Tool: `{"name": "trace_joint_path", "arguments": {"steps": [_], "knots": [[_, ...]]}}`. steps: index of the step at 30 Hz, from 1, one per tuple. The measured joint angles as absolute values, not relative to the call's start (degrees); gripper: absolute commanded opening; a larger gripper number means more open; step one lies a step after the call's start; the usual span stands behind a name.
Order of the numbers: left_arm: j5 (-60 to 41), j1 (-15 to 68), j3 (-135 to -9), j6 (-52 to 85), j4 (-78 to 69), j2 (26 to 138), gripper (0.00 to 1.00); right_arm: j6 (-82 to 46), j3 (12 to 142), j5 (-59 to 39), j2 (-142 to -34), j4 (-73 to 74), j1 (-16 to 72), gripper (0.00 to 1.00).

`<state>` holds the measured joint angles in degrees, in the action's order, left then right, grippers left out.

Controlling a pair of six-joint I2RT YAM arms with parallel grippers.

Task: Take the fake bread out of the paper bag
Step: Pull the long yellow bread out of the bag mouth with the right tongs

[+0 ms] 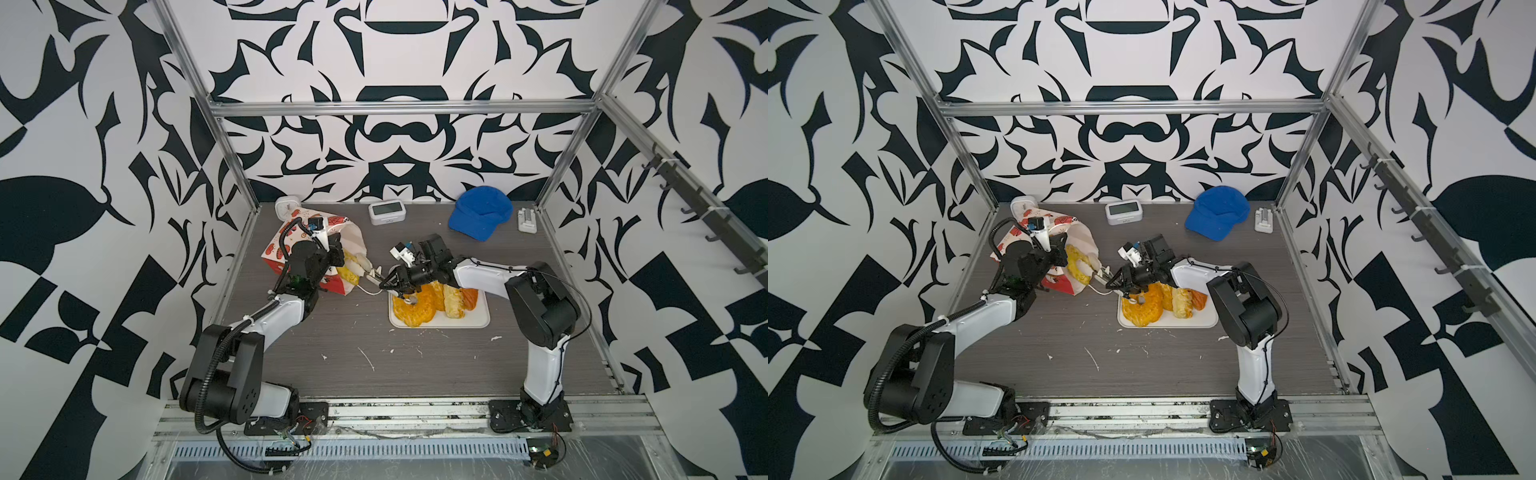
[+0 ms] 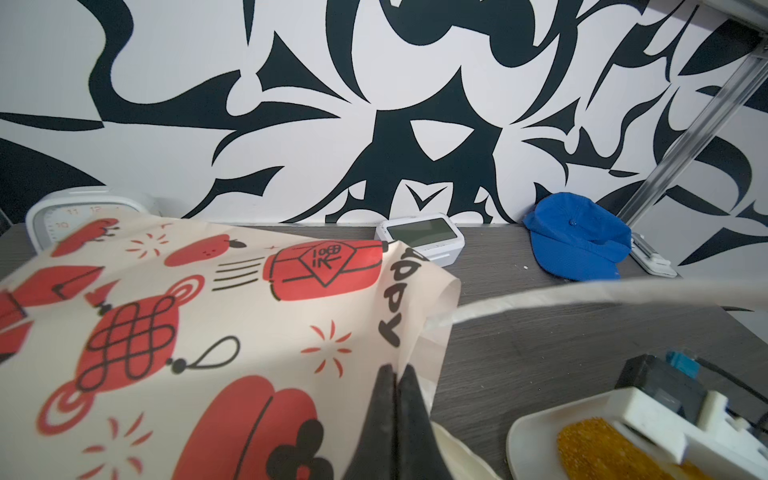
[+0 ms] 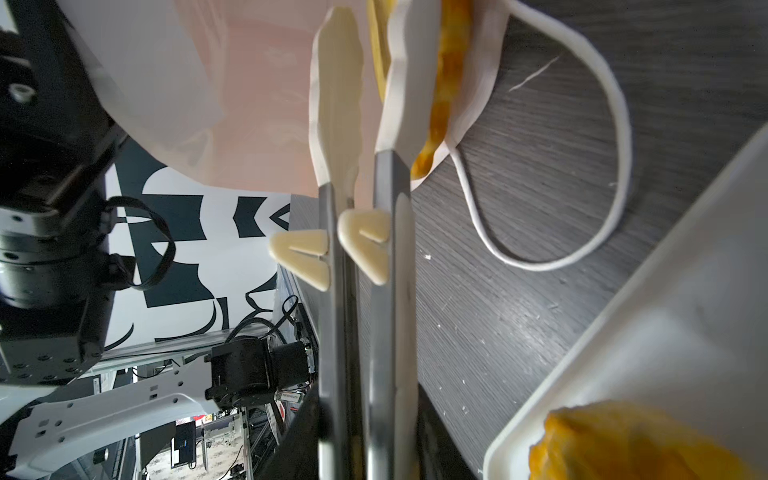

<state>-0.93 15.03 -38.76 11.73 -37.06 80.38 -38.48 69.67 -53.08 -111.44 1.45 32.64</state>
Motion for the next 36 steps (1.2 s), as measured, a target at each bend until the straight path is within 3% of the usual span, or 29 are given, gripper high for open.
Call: {"name": "trace_joint_path", "arguments": {"steps": [36], "knots": [[-1.1,15.0,-36.9,11.6,-37.2,79.2,0.00,-34.8,71.7,-50.5,-109.9,-3.6,31.8,0.36]]}}
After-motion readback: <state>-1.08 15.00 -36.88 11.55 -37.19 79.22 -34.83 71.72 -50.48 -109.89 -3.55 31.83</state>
